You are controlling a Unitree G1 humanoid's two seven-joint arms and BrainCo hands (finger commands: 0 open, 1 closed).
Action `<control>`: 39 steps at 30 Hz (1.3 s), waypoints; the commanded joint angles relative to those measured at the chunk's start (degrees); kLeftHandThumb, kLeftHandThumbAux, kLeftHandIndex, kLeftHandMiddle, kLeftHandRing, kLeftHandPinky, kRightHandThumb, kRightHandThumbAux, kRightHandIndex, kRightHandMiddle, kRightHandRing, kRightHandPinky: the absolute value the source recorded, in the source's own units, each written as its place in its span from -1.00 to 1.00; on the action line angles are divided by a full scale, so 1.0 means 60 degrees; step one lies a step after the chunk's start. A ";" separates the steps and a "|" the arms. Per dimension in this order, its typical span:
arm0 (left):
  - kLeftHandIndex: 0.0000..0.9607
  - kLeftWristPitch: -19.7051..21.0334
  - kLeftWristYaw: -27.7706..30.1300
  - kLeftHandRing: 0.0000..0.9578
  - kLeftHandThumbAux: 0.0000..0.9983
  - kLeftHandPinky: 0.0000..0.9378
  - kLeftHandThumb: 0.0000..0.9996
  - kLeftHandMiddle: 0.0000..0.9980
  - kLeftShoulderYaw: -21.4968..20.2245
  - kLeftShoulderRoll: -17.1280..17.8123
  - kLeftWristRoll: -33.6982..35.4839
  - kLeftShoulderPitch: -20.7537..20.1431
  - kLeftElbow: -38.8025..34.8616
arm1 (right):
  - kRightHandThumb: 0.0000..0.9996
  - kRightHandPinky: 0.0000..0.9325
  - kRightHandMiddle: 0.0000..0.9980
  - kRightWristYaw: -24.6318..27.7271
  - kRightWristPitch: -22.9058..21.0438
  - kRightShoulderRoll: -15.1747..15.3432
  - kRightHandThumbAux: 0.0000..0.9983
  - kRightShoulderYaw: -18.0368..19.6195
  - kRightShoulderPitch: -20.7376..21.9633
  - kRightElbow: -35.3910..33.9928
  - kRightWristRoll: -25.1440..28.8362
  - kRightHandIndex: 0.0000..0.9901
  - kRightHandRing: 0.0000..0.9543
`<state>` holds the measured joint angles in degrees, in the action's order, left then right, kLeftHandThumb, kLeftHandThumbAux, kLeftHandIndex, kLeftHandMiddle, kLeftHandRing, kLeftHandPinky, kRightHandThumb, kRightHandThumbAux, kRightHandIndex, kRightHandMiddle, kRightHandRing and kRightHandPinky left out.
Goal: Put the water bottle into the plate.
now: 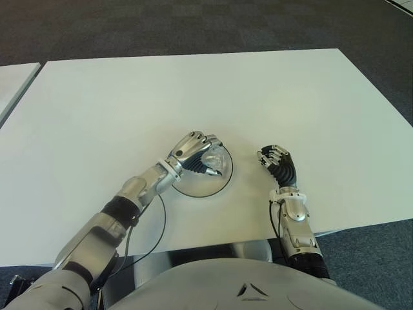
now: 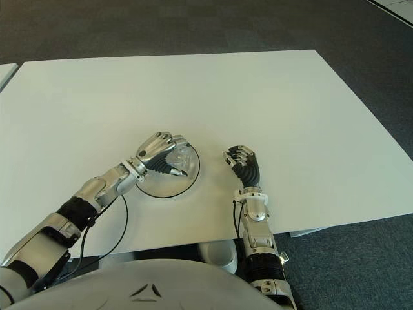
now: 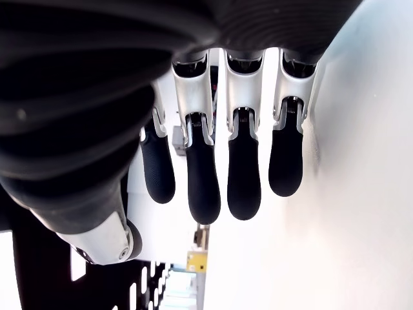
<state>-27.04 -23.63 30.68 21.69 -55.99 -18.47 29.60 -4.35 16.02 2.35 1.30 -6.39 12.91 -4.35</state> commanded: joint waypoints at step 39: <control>-0.35 -0.0043 -0.1926 -0.32 0.04 -0.23 0.40 -0.31 0.2315 -0.0141 -0.0767 -0.1659 0.3023 | 0.41 0.13 0.05 0.0097 0.0061 -0.0040 0.46 0.0028 -0.0033 0.0077 0.0117 -0.13 0.10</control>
<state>-27.05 -39.33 43.48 20.15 -60.73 -30.37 46.82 -4.02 16.18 2.34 1.35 -6.41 12.93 -4.11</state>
